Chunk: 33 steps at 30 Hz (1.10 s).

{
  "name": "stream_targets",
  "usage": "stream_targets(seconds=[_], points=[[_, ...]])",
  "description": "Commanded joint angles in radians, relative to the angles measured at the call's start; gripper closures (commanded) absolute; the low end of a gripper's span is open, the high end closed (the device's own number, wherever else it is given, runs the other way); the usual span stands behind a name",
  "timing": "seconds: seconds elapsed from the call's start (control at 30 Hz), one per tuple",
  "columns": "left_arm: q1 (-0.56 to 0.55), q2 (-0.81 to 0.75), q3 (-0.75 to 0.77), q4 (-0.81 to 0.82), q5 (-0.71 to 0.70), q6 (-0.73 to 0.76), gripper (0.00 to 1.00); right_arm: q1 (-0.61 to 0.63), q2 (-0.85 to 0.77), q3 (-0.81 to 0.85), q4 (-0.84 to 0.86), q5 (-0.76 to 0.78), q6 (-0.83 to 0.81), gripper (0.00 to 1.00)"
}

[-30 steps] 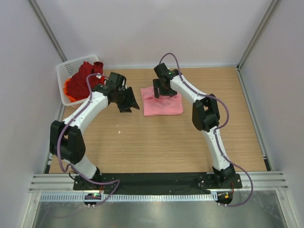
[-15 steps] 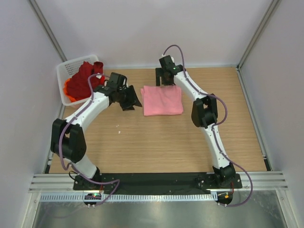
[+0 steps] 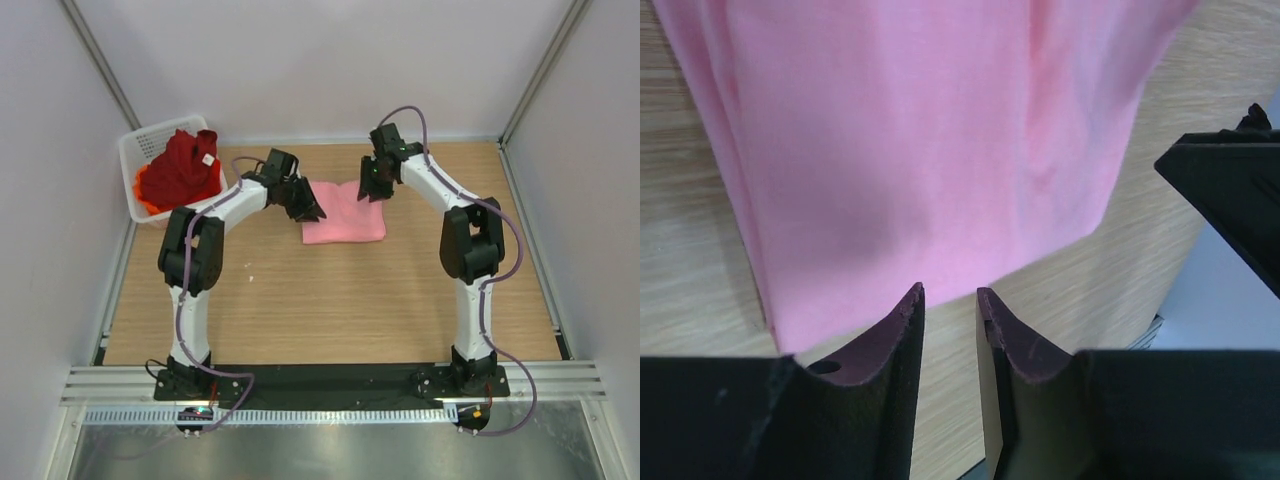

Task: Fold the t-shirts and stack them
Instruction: Fold the tshirt

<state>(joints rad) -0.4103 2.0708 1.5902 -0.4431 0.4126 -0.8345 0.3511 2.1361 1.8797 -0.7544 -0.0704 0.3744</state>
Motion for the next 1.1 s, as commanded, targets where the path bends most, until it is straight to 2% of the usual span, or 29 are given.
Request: stream_targets(seconds=[0.0,0.17,0.33,0.6,0.73,0.83,1.0,1.07], points=[[0.001,0.043,0.036,0.006,0.017,-0.012,0.72,-0.046,-0.008,-0.066,0.044,-0.115,0.026,0.56],[0.002,0.103,0.016,-0.084,-0.046,0.021,0.74,-0.060,0.025,-0.131,0.059,-0.170,0.037,0.53],[-0.015,0.117,-0.010,-0.178,-0.090,0.072,0.76,-0.060,-0.028,-0.302,0.136,-0.170,0.080,0.54],[-0.035,-0.020,-0.264,-0.164,-0.121,0.077,0.76,-0.055,-0.162,-0.549,0.179,-0.192,0.132,0.54],[-0.076,-0.180,-0.387,-0.160,-0.117,0.066,0.76,-0.047,-0.274,-0.686,0.161,-0.210,0.135,0.54],[-0.085,-0.257,-0.404,-0.166,-0.081,0.066,0.73,-0.049,-0.355,-0.679,0.113,-0.192,0.107,0.52],[-0.059,-0.308,-0.262,-0.272,-0.083,0.106,0.69,-0.050,-0.352,-0.518,0.035,-0.207,0.066,0.42],[-0.042,-0.295,-0.198,-0.269,-0.066,0.101,0.66,-0.049,-0.329,-0.475,0.032,-0.203,0.069,0.41]])
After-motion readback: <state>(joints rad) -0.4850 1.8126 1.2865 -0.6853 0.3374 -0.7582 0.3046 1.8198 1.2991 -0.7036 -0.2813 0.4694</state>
